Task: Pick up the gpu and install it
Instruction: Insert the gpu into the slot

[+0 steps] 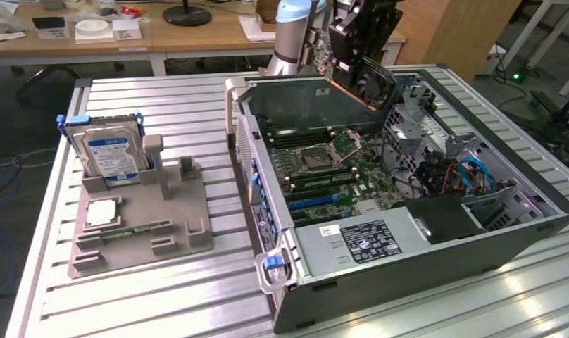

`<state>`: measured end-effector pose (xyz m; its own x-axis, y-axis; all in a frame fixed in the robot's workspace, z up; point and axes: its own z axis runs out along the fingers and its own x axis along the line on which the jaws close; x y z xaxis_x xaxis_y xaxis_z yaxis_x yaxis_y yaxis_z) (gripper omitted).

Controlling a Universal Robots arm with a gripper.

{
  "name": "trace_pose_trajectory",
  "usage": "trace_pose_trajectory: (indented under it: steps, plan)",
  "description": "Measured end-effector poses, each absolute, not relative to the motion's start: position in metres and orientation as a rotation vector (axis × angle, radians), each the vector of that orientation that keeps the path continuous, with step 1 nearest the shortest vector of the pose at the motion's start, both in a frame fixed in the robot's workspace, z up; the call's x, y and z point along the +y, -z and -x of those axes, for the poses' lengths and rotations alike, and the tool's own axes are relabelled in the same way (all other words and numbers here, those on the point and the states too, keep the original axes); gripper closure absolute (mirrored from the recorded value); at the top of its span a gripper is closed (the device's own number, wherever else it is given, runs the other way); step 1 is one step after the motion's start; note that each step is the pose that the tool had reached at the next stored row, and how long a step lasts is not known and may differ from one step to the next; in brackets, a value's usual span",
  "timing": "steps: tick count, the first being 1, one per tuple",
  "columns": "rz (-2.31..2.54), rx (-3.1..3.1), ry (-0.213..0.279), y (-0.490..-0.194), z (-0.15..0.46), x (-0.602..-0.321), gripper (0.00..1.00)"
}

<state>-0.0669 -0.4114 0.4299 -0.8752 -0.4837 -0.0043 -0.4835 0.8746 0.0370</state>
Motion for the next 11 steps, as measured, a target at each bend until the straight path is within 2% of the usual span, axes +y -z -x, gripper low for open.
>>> trace_pose_trajectory:
  steps: [11]
  plan:
    - [-1.069, -2.944, 0.057, -0.4299, 0.0669, -0.4114, 0.72]
